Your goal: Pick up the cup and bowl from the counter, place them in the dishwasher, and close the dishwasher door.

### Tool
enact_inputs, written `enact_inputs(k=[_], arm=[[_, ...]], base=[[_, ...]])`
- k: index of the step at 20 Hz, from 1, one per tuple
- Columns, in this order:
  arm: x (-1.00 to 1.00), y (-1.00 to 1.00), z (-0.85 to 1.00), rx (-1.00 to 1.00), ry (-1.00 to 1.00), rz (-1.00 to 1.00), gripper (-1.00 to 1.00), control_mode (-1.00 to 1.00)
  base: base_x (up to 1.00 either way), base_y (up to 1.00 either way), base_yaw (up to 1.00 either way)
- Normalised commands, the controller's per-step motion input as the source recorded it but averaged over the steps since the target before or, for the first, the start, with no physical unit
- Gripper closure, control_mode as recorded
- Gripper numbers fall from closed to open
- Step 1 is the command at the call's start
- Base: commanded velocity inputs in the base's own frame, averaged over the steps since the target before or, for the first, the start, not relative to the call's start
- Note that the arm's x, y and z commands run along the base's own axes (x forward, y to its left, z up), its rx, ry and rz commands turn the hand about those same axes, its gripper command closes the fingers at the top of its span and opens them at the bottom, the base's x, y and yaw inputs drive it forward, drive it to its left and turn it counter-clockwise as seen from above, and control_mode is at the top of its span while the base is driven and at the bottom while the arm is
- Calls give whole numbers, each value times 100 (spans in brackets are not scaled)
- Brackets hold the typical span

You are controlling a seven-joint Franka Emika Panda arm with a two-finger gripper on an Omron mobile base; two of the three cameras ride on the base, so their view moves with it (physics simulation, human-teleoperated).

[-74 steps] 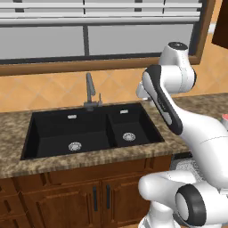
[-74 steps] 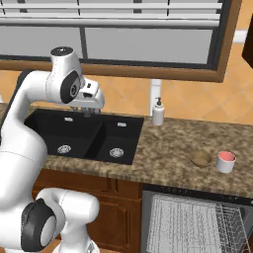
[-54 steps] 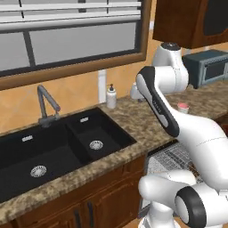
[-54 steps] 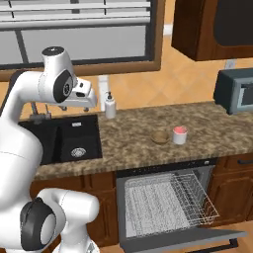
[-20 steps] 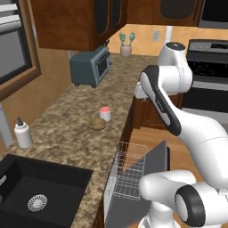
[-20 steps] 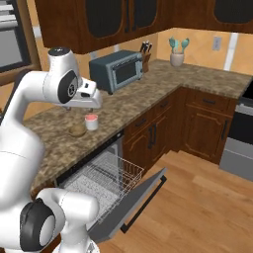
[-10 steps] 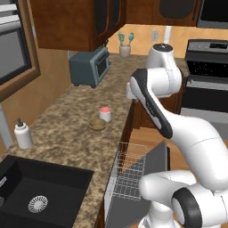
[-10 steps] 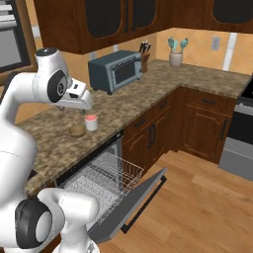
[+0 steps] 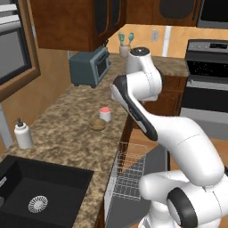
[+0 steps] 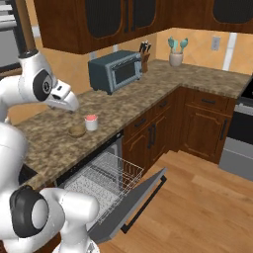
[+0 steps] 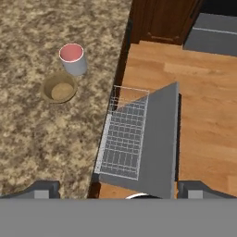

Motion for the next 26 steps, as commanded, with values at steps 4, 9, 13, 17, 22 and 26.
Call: enact_inputs(k=[4,9,13,17,22,26], arm=[[53,21,-37,0,8,-14,-100,-100],[59,0,-46,5,3,-7,-100,-100],[52,0,-38,7,0,-4,-100,-100],[47,0,-36,6,0,-2,-100,-100],[50,-1,-44,4,0,0,-100,-100],[40,-1,-36,5,-2,0,-100,-100]], base=[[0,0,0],[0,0,0],[0,0,0],[0,0,0],[0,0,0],[0,0,0]])
